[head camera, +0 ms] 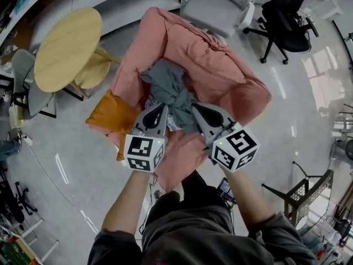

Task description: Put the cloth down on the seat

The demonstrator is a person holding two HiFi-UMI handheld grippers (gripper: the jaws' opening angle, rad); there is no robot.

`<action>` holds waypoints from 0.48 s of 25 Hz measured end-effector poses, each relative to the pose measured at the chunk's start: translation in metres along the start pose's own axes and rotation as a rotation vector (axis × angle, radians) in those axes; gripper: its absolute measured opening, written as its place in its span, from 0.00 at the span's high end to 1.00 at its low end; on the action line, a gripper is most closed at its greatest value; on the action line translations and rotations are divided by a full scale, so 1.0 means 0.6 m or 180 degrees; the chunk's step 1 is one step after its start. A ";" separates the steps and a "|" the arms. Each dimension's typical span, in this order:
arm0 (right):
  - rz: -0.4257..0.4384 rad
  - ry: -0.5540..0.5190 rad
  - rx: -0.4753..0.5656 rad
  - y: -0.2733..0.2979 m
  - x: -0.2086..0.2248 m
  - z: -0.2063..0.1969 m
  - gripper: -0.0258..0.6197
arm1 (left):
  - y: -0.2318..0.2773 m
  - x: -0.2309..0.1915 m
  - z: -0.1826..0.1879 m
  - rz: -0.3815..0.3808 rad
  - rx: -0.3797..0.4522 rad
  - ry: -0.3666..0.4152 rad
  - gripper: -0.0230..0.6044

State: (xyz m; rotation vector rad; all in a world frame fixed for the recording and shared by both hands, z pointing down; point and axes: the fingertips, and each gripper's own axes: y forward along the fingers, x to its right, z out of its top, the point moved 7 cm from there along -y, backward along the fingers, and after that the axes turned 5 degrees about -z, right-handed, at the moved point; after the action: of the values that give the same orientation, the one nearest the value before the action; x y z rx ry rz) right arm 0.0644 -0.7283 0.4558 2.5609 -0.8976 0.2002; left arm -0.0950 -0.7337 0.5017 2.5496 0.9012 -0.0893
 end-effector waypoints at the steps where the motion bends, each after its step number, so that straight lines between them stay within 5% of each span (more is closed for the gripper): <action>1: 0.0005 -0.0007 -0.0001 -0.001 -0.003 0.001 0.94 | -0.003 0.000 0.003 0.0005 0.0008 0.0000 0.95; 12: -0.0009 -0.0013 -0.0006 -0.005 -0.020 -0.002 0.94 | -0.022 -0.004 0.016 0.0060 0.0084 0.0016 0.95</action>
State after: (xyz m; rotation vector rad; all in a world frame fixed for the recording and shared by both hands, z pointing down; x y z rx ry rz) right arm 0.0569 -0.7188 0.4523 2.5617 -0.8952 0.1934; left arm -0.1043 -0.7300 0.4884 2.5833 0.8832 -0.0897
